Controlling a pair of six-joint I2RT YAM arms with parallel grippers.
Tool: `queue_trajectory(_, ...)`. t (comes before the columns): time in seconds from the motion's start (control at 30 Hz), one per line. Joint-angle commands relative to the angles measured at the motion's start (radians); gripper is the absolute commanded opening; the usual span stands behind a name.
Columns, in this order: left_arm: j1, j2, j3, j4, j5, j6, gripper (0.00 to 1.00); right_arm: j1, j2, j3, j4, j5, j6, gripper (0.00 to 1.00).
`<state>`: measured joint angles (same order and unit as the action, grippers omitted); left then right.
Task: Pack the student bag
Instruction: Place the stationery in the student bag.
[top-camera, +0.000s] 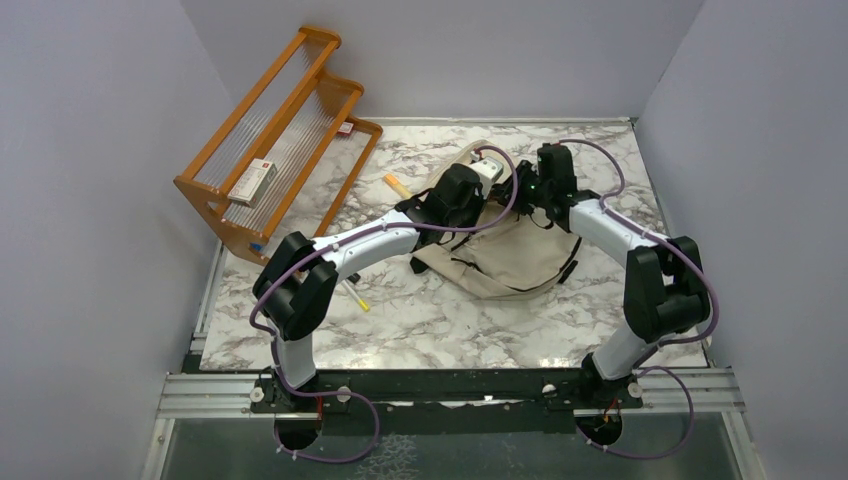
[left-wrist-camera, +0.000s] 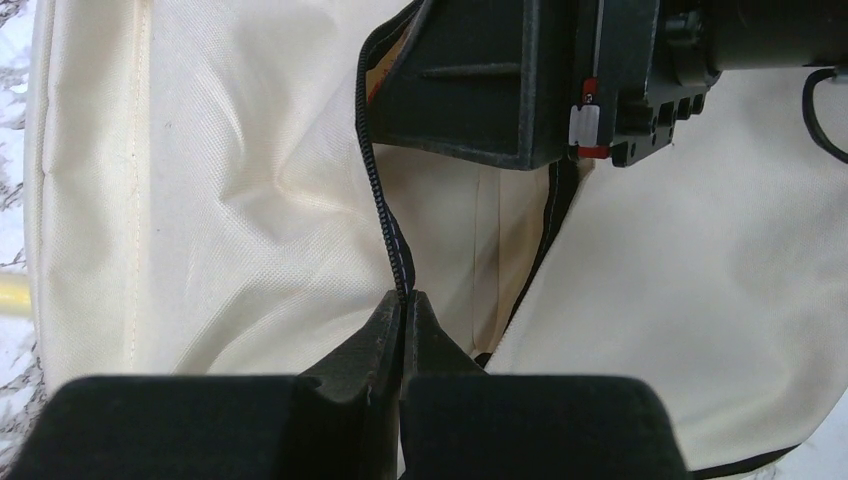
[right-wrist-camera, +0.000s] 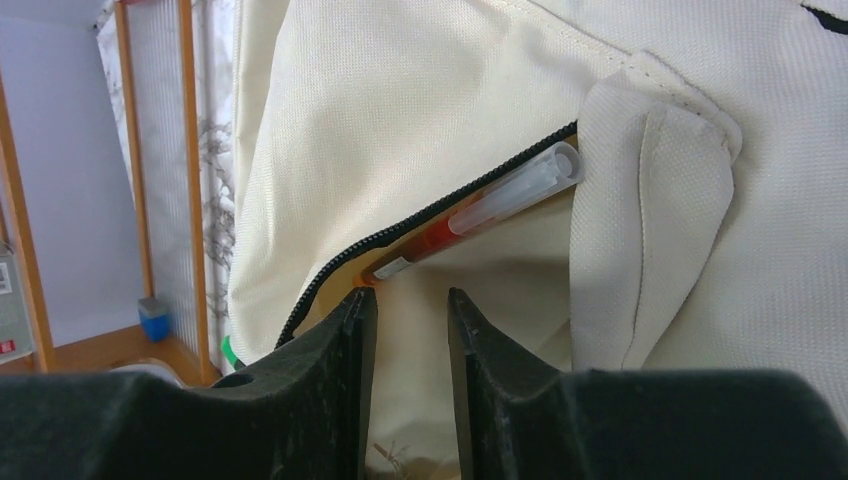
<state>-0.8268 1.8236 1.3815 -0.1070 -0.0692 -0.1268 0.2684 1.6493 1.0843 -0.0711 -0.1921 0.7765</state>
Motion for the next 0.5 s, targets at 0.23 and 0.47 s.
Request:
queue_trajectory(0.23,0.0,-0.031,0.001,0.022,0.004,-0.014,0.0,-0.004,0.082,0.021,0.023,0.053,0.0,0.52)
queue_trajectory(0.47,-0.001,-0.033,-0.002,0.02,0.021,-0.026,0.0,-0.038,0.13,0.061,0.062,0.075,-0.007,0.46)
